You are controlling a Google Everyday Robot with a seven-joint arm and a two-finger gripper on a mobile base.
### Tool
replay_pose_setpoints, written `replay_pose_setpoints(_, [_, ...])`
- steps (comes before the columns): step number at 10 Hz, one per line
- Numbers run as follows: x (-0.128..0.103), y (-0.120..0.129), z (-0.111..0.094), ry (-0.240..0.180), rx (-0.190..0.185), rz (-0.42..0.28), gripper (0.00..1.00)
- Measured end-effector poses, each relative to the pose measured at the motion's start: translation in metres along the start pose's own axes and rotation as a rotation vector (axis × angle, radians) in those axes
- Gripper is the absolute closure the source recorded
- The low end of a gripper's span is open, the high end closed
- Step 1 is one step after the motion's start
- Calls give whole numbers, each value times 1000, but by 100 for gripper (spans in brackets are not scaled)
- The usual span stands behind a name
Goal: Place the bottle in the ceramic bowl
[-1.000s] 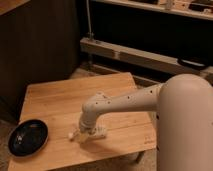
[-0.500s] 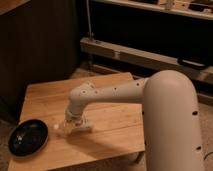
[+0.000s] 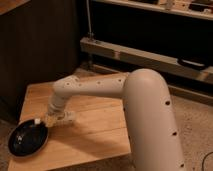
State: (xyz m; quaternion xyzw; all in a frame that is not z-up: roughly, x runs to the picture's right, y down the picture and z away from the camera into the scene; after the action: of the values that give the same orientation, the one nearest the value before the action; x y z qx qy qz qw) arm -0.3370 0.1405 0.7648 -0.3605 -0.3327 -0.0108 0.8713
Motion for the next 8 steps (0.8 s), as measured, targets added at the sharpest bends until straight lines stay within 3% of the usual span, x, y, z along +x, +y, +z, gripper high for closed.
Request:
replay_pose_setpoints(3, [-34,3,-4,-70,-23,-27,100])
replay_pose_setpoints(6, [-56,18,1,-146,-66,-30,100])
replay_pose_setpoints(8, [-65,21,4,-174,-81,-34,100])
